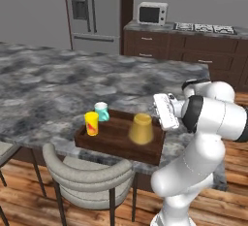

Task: There is a tray on the dining counter. Grab the cup, mug, and pitcher and place them on the tray. The pitcher may be placed next to the tray if it cannot fit the tray.

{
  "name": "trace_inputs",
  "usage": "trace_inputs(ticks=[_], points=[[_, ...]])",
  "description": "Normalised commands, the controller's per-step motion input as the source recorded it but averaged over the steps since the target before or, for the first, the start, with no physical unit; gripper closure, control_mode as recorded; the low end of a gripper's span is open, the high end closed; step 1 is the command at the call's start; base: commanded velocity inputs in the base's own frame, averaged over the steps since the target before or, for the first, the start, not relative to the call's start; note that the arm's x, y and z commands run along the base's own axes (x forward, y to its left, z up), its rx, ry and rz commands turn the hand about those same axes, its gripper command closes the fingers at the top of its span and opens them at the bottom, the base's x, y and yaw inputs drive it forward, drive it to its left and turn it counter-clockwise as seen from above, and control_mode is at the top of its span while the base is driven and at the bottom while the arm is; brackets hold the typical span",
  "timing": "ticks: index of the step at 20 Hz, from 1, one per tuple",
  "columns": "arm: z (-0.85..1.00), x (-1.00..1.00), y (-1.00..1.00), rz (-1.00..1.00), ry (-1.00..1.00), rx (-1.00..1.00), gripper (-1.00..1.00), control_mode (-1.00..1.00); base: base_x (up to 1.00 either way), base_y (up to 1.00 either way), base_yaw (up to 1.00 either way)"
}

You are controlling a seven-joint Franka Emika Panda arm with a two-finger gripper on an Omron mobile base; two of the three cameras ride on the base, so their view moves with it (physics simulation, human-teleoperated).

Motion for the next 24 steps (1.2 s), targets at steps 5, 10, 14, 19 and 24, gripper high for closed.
trace_inputs(ticks=[5,10,14,19,24], points=[[0.00,-0.47,-0.12,0.01,-0.09,0.00,-1.00,-1.00,0.00,0.00,0.00],[-0.01,0.03,0.00,0.00,0.00,0.00,-1.00,-1.00,0.00,0.00,0.00],[0.27,-0.07,-0.31,0.00,0.00,0.00,-1.00,-1.00,0.00,0.00,0.00],[0.30,-0.04,-0.32,0.00,0.01,0.00,-1.00,-1.00,0.00,0.00,0.00],[0.89,0.00,-0.18,0.00,0.08,0.00,-1.00,-1.00,0.00,0.00,0.00]])
